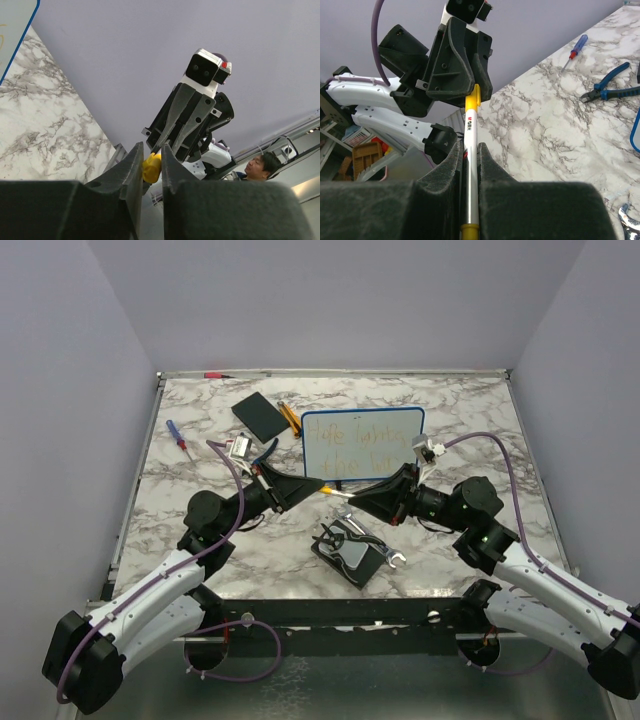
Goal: Write a sentence on the whiteboard
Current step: Close the whiteboard marker at the center of the board.
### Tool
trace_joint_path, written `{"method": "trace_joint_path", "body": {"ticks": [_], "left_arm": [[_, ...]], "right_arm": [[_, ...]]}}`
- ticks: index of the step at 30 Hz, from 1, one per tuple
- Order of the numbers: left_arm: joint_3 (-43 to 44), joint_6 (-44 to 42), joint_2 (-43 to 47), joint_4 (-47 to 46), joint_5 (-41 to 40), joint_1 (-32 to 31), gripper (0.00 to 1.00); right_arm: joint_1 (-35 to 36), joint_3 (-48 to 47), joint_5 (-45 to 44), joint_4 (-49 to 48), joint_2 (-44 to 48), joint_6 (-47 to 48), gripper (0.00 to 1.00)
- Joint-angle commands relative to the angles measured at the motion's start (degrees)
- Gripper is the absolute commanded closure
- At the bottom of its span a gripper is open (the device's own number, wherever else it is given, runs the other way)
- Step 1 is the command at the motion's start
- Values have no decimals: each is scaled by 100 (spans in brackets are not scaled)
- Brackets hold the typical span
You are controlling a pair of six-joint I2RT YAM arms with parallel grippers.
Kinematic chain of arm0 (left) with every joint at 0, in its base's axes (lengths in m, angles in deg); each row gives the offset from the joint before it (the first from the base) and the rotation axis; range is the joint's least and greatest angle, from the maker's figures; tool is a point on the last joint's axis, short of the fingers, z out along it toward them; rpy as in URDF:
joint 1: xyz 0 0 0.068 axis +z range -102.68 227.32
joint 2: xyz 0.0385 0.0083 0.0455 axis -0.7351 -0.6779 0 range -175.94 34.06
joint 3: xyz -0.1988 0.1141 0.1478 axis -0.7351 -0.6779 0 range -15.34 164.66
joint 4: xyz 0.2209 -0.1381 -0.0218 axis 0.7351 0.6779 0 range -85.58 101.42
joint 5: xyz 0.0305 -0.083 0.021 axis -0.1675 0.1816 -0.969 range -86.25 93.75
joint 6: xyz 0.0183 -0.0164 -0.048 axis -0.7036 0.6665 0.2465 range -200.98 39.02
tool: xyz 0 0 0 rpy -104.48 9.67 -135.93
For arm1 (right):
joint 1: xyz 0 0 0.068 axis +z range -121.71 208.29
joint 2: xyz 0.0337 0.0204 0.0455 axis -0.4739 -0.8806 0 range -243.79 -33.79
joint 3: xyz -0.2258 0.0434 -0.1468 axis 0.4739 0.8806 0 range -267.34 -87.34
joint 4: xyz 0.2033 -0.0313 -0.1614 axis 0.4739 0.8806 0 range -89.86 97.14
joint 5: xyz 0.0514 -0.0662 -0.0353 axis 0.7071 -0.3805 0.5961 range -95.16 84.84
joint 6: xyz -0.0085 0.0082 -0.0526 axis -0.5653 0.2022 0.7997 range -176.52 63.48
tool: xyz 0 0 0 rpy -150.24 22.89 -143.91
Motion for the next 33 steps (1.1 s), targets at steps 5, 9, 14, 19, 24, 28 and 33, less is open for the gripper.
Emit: {"method": "trace_joint_path", "body": {"ticks": [5,9,14,19,24,28,33], "left_arm": [[-6,-111,6,-58,131,20,100],[7,-180,11,-58,147,20,100],[38,-294,20,-58,211,14,100],[63,-391,22,-80,326,7,100],[71,-399,11,-115,382,-4,100],[60,-392,3,-175,404,-42,100],[39,-388,-22,-252,368,-126,100]], "right_arm": [[-11,-98,-141,-134,-5,165,99],[-8,-84,36,-445,-216,73,99],[0,-54,212,-928,-525,-97,99],[4,-127,230,-1042,-678,-84,99],[10,-151,312,-1327,-839,-184,99],[32,-151,290,-1532,-936,-225,99],[52,-237,327,-1715,-1107,-239,99]]}}
